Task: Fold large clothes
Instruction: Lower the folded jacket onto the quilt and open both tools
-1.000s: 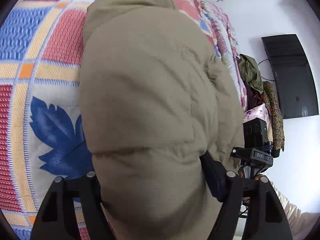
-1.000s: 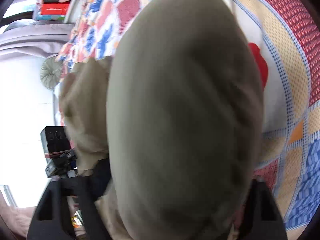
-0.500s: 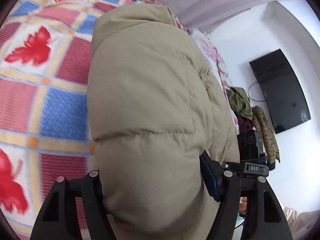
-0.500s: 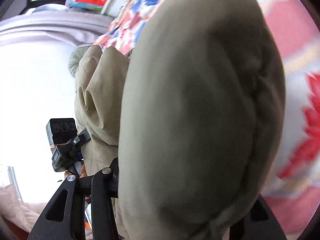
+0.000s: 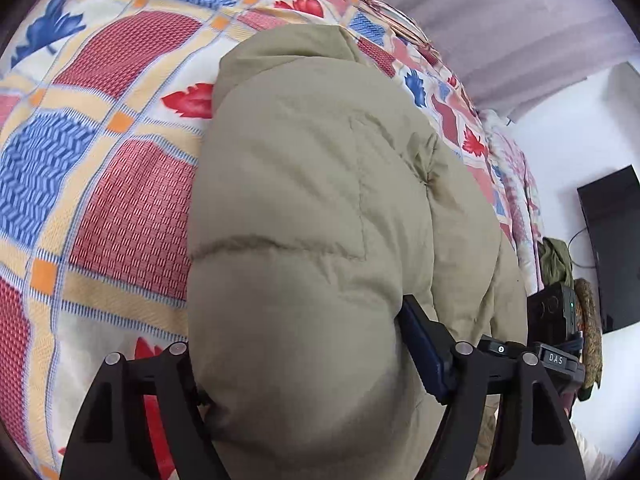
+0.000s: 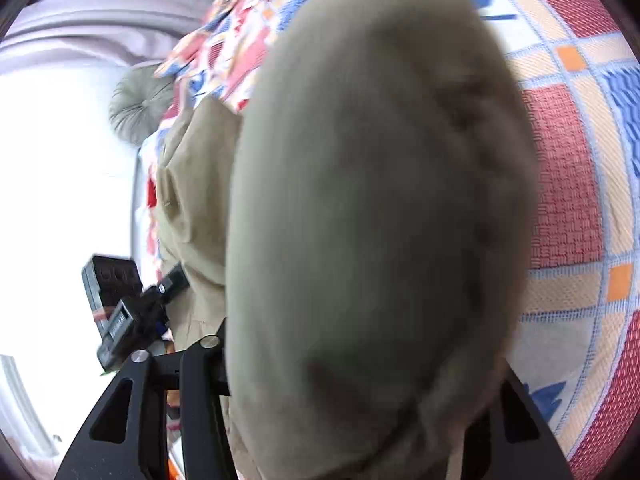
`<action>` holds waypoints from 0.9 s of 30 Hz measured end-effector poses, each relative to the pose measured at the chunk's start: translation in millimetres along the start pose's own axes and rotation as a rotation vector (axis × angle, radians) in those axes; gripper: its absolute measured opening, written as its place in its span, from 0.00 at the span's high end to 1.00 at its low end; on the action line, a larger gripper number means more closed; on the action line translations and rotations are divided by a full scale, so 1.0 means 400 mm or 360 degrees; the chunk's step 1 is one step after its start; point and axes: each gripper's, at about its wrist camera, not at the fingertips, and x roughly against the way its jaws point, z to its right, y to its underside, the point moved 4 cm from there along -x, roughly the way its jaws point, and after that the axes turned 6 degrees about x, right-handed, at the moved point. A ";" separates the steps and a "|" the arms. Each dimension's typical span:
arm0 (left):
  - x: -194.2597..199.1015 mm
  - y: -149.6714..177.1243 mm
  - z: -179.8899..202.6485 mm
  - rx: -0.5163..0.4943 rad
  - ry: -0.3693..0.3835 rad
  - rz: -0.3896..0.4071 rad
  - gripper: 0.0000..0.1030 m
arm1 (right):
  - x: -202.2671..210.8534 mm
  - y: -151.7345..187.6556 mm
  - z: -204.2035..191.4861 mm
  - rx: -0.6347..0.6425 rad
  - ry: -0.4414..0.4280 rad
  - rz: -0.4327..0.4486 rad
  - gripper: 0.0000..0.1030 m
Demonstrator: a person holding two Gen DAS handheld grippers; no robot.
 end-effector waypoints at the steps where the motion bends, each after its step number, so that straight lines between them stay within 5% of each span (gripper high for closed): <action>1: 0.011 0.001 -0.005 -0.0003 -0.0012 0.0006 0.25 | 0.005 0.002 0.000 -0.0015 0.0009 0.0005 0.44; 6: 0.097 -0.027 0.030 -0.0112 -0.0102 0.0140 0.25 | 0.127 0.047 -0.018 -0.0005 0.0265 0.0074 0.41; 10: 0.127 -0.101 0.078 -0.0193 -0.0155 0.0242 0.25 | 0.246 0.074 -0.063 0.0055 0.0493 0.0268 0.43; 12: 0.109 -0.123 0.114 -0.0247 -0.0173 0.0255 0.25 | 0.308 0.107 -0.086 0.0101 0.0505 0.0376 0.66; 14: 0.071 -0.126 0.144 -0.0299 -0.0218 0.0233 0.25 | 0.351 0.104 -0.091 0.0144 0.0469 0.0410 0.72; 20: -0.011 -0.055 0.227 -0.0521 -0.0450 0.0229 0.25 | 0.259 0.090 -0.198 0.0388 0.0397 0.0259 0.72; 27: -0.027 -0.007 0.265 -0.0638 -0.0543 0.0195 0.25 | 0.131 0.160 -0.175 0.0337 0.0617 0.0058 0.75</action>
